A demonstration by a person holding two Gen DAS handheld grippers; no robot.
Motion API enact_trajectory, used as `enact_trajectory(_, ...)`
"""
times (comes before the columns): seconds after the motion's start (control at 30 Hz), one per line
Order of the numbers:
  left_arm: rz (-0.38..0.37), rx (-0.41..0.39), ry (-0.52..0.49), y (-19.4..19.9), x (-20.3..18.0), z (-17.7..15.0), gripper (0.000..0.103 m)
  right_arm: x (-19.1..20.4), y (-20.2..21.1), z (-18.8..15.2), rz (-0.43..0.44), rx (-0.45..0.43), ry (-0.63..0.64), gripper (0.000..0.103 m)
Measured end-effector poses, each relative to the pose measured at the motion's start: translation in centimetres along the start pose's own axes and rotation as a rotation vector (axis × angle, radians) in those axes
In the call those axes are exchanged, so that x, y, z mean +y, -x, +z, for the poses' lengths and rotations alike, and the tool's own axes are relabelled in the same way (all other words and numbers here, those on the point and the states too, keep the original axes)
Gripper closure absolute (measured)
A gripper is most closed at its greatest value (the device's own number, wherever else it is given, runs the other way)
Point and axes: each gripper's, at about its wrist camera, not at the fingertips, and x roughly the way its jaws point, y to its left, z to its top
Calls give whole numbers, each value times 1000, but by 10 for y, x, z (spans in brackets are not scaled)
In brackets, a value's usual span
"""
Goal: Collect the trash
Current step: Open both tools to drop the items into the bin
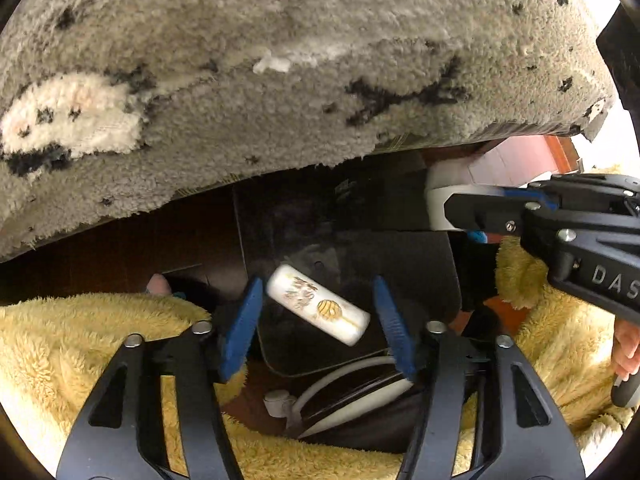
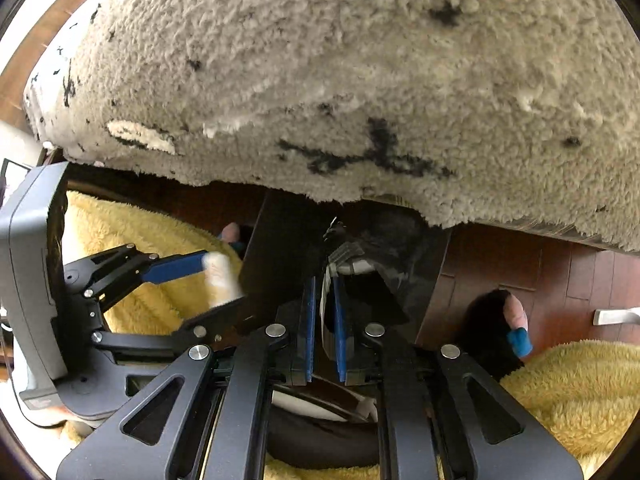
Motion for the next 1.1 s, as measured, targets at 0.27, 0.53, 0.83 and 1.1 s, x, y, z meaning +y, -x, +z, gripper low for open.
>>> enact_trajectory(0.27, 43, -40, 4, 14, 3, 4, 28, -9, 21, 10, -36, -63, -34, 54)
enact_trajectory(0.53, 94, -148, 11, 50, 5, 13, 16, -17, 67, 13, -100, -233, -34, 30)
enact_trajectory(0.83, 150, -332, -10, 120, 7, 34, 15, -21, 139, 26, -185, -454, 24, 17)
enact_trajectory(1.1, 207, -439, -40, 158, 13, 85, 15, -37, 183, 77, -300, -591, 37, 8)
